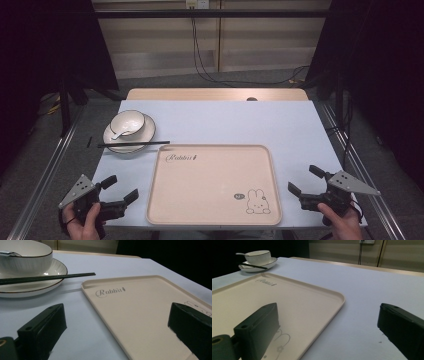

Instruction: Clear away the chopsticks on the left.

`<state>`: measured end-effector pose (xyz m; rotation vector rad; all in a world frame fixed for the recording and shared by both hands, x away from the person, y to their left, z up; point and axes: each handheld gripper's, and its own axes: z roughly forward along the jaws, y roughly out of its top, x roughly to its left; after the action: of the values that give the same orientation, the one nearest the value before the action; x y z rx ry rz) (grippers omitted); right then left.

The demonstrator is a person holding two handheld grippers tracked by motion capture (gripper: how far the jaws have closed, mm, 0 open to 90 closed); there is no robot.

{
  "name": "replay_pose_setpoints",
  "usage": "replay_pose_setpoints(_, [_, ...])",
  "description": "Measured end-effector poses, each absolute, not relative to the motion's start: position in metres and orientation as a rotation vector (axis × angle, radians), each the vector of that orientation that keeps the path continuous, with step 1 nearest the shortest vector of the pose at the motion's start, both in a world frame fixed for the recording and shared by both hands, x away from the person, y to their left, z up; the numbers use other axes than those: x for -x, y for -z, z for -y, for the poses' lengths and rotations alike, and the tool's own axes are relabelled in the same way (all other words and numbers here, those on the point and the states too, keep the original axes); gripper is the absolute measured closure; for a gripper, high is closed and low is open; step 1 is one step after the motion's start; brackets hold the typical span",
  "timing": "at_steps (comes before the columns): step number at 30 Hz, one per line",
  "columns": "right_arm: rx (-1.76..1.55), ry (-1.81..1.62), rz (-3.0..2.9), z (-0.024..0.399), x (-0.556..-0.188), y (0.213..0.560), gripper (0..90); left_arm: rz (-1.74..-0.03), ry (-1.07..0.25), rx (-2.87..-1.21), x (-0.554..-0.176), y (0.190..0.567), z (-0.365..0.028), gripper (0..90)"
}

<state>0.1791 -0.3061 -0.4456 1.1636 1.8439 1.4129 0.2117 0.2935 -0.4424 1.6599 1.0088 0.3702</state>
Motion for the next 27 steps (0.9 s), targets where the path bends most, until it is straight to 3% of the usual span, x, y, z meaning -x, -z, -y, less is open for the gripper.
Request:
replay_pose_setpoints(16, [-1.16, -1.399, -1.872, 0.304, -0.18, 0.446, 3.5, -0.99, -0.356, -1.688, -0.218, 0.433, -0.286, 3.7])
replay_pose_setpoints(27, [-1.152, -1.403, -1.877, 0.304, -0.179, 0.446, 3.7, -0.969, -0.351, -1.8, -0.227, 0.415, -0.295, 3.7])
